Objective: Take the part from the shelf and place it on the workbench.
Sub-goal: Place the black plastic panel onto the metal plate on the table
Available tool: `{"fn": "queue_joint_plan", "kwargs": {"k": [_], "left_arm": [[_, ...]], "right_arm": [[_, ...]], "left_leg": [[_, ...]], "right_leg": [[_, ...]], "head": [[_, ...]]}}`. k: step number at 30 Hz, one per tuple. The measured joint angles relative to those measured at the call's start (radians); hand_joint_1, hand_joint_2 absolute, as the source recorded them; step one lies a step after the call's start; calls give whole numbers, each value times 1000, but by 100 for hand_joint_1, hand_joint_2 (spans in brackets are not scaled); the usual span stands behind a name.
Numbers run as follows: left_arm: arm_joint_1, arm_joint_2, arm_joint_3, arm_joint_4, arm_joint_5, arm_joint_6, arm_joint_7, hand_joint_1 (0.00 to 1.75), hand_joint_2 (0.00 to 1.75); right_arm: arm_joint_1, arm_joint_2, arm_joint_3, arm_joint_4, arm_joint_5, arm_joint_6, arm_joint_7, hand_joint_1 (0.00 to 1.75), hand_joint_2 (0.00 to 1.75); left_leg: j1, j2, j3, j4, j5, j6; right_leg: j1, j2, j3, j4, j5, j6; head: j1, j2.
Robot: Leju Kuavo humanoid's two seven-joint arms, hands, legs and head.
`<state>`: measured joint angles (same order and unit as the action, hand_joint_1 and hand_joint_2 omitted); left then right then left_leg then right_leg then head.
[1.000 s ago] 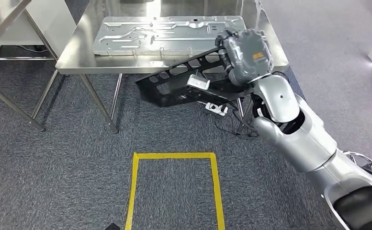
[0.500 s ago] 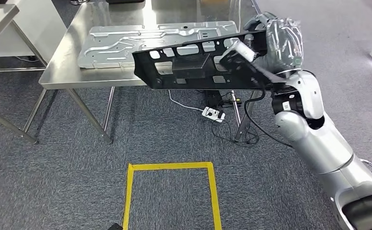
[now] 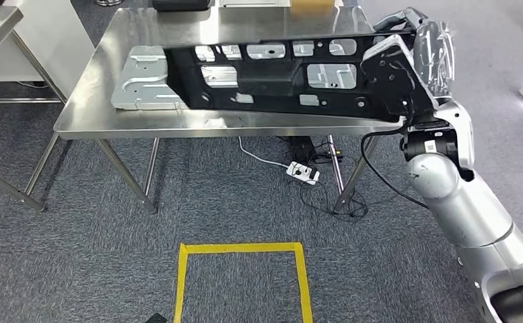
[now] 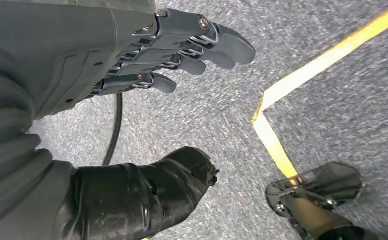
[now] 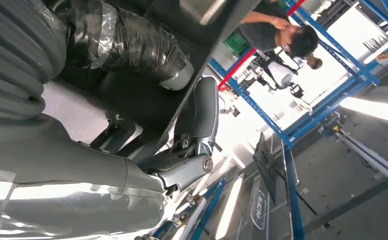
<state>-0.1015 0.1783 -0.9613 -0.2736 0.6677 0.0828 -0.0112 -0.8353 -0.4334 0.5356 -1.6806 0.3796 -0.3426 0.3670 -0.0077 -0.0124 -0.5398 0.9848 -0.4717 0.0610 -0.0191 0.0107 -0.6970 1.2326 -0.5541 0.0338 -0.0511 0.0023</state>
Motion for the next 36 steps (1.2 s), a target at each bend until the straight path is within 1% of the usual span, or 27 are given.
{"fn": "queue_joint_plan", "kwargs": {"k": [2, 3, 4, 7, 8, 9, 11, 12, 13, 14, 15, 16, 18, 19, 20, 23, 24, 25, 26, 28, 29, 30, 31, 32, 34, 35, 36], "left_arm": [[-1, 0, 0, 0, 0, 0, 0, 0, 175], [-2, -1, 0, 0, 0, 0, 0, 0, 175], [-3, -1, 0, 0, 1, 0, 1, 0, 175], [-4, -1, 0, 0, 2, -1, 2, 0, 175], [-5, -2, 0, 0, 2, -1, 1, 0, 175], [-6, -2, 0, 0, 2, -2, 1, 0, 175], [-7, -2, 0, 0, 2, -2, 0, 0, 175], [-7, -2, 0, 0, 2, -2, 0, 0, 175], [-7, -2, 0, 0, 2, -3, 0, 0, 175], [-5, -2, 0, 0, 2, -3, 0, 0, 175], [-4, -2, 0, 0, 2, -3, 1, 0, 175], [-4, -2, 0, 0, 2, -4, 1, 0, 175], [-2, -2, 0, 0, 3, -4, 2, 0, 175], [-2, -2, 0, 0, 3, -4, 3, 0, 175], [-2, -1, 0, 0, 3, -4, 4, 0, 175], [-1, 0, 0, 0, 3, -3, 6, 0, 175], [-1, -1, 0, 0, 3, -1, 7, 0, 175], [-2, -2, 0, 0, 3, 4, 8, 0, 175], [-3, -5, 0, 0, 3, 12, 8, 0, 175], [-4, -20, 0, 0, 5, 44, 9, 0, 175], [-3, -30, 0, 0, 7, 64, 10, 0, 175], [-3, -42, 0, 0, 9, 85, 11, 0, 175], [-3, -55, 0, 0, 11, 103, 12, 0, 175], [-3, -69, 0, 0, 14, 118, 13, 0, 175], [-4, -100, 0, 0, 20, 142, 20, 0, 175], [-7, -114, 0, -1, 23, 151, 26, 0, 175], [-11, -127, 0, -1, 26, 159, 33, 0, 175]], "right_arm": [[1, -3, -5, -4, -1, 1, 0, 175, 175], [1, -5, -6, -6, -2, 2, 0, 175, 175], [3, -8, -7, -7, -3, 3, 1, 175, 175], [3, -15, -9, -14, -3, 6, 1, 175, 175], [-1, -16, -11, -18, -3, 6, 0, 175, 175], [-6, -16, -13, -21, -3, 7, 0, 175, 175], [-12, -16, -15, -23, -1, 13, -1, 175, 175], [-12, -16, -15, -23, 1, 18, -1, 175, 175], [-10, -16, -15, -23, 6, 25, -1, 175, 175], [-8, -16, -15, -23, 10, 31, -1, 175, 175], [-6, -17, -14, -23, 15, 36, -2, 175, 175], [-5, -17, -14, -23, 19, 40, -2, 175, 175], [-4, -17, -14, -23, 23, 46, -2, 175, 175], [-4, -17, -14, -23, 25, 49, -3, 175, 175], [-4, -17, -14, -24, 27, 52, -4, 175, 175], [-2, -20, -14, -27, 33, 55, -5, 175, 175], [-2, -21, -14, -29, 33, 55, -5, 175, 175], [-3, -22, -14, -30, 34, 55, -5, 175, 175], [-3, -23, -15, -31, 34, 55, -5, 175, 175], [-4, -23, -13, -31, 35, 57, -5, 175, 175], [-3, -22, -12, -30, 35, 57, -5, 175, 175], [-3, -21, -10, -29, 35, 57, -5, 175, 175], [-3, -19, -7, -27, 35, 57, -5, 175, 175], [-4, -17, -4, -25, 35, 57, -5, 175, 175], [-8, -8, 4, -16, 35, 55, -9, 175, 175], [-12, -3, 9, -10, 34, 54, -12, 175, 175], [-18, 3, 13, -4, 34, 52, -16, 175, 175]], "left_leg": [[0, -2, 26, 6, -25, -5], [0, -3, 33, 10, -36, -11], [-1, -5, 35, 13, -48, -17], [0, -6, 37, 35, -61, -35], [1, -5, 31, 58, -64, -40], [4, -3, 13, 94, -73, -46], [9, -1, -61, 211, -108, -55], [10, -1, -107, 269, -129, -59], [11, 0, -145, 305, -141, -61], [11, 0, -170, 309, -138, -61], [11, 0, -178, 278, -112, -59], [11, 1, -173, 227, -71, -56], [9, 4, -150, 110, 29, -49], [6, 6, -143, 75, 52, -46], [3, 7, -137, 52, 68, -41], [1, 7, -117, 29, 68, -23], [2, 7, -106, 23, 66, -18], [2, 6, -93, 19, 63, -14], [2, 6, -82, 15, 60, -9], [0, 4, -65, 13, 45, -3], [-1, 3, -54, 13, 35, -2], [-2, 1, -41, 13, 23, -1], [-3, -1, -25, 13, 11, -1], [-3, -3, -8, 14, -2, -2], [-4, -7, 20, 19, -30, -6], [-4, -9, 27, 22, -43, -11], [-5, -10, 33, 25, -52, -17]], "right_leg": [[-4, -1, 20, -121, 100, 1], [-3, -2, 30, -166, 131, -3], [-1, -3, 36, -192, 152, -7], [1, 0, 49, -201, 150, -28], [0, 1, 57, -203, 144, -35], [-1, 1, 66, -203, 139, -41], [0, 1, 82, -204, 125, -49], [1, 1, 90, -204, 117, -50], [1, 2, 99, -204, 108, -50], [0, 2, 111, -204, 98, -49], [0, 3, 125, -204, 87, -47], [-1, 2, 139, -204, 77, -45], [0, 1, 161, -205, 59, -40], [0, 2, 167, -206, 53, -36], [1, 3, 172, -209, 47, -30], [4, 4, 186, -212, 42, -15], [4, 2, 184, -197, 42, -13], [3, 1, 171, -169, 38, -12], [2, 0, 144, -122, 31, -11], [3, -1, 59, 1, -9, -9], [3, -1, 19, 42, -33, -6], [3, -1, -10, 58, -48, -4], [3, -1, -21, 39, -42, -3], [3, -1, -20, -6, -11, -3], [5, -1, -5, -129, 108, -8], [7, -2, 2, -171, 154, -13], [10, -2, 5, -194, 183, -19]], "head": [[0, 0], [0, 0], [0, 0], [2, 0], [3, 0], [2, 0], [1, 0], [1, 0], [1, 0], [0, 0], [0, 0], [1, 0], [1, 0], [1, 0], [1, 0], [2, 0], [3, 0], [4, 0], [5, 0], [6, 0], [6, 0], [6, 0], [6, 0], [6, 0], [6, 0], [7, 0], [7, 0]]}}
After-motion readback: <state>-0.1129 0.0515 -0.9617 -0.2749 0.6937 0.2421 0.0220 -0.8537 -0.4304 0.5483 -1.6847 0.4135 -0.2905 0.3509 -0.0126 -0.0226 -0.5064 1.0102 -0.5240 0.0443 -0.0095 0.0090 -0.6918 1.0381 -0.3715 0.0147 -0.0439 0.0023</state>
